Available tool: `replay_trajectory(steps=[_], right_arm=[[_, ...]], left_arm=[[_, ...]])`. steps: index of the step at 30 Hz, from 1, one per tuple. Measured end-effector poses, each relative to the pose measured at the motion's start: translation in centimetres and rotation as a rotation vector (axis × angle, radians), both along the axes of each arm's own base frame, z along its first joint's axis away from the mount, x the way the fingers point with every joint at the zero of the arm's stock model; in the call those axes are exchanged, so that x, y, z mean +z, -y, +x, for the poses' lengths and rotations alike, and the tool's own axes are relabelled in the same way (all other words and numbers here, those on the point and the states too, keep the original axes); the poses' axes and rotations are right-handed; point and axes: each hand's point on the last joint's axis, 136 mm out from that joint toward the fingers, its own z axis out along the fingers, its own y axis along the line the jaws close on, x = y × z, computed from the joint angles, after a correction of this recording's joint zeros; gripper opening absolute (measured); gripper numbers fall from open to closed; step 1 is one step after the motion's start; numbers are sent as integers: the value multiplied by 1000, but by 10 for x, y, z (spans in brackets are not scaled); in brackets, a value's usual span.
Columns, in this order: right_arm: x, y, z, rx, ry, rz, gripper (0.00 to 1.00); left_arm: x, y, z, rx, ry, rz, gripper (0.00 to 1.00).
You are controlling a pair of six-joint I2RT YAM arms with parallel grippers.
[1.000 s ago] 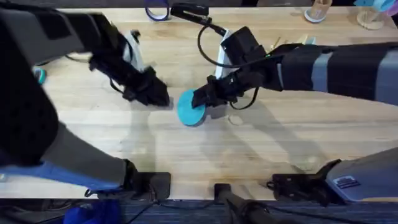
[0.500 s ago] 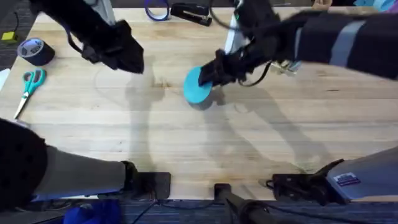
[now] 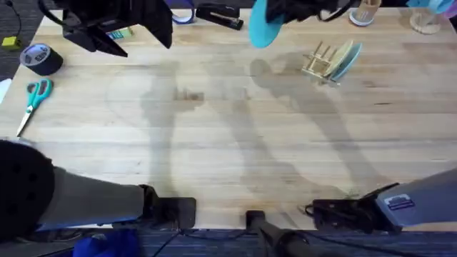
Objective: Pick up the plates from the table one by one and place each into a slot on the dish rack.
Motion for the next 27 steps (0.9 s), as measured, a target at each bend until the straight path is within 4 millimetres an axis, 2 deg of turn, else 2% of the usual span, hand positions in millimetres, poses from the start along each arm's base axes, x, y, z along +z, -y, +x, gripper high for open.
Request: replay_trajectory(steps=[4,9,16,22,27], right_arm=[[9,25,8,-91,22,-66,32],[8,51,11,-220,9,-129,32],[-3,93,-1,-460,-50,-263,32],[-2,132,-13,-695,-52,-374,32],[4,148,-11,-828,-11,-391,32]], left_arm=[[0,0,-1,0,-4,0,994],[0,0,-1,0,-3,0,993],[0,0,-1,0,-4,0,994],[0,0,-1,0,-3,0,993],[0,0,0,0,0,0,993]])
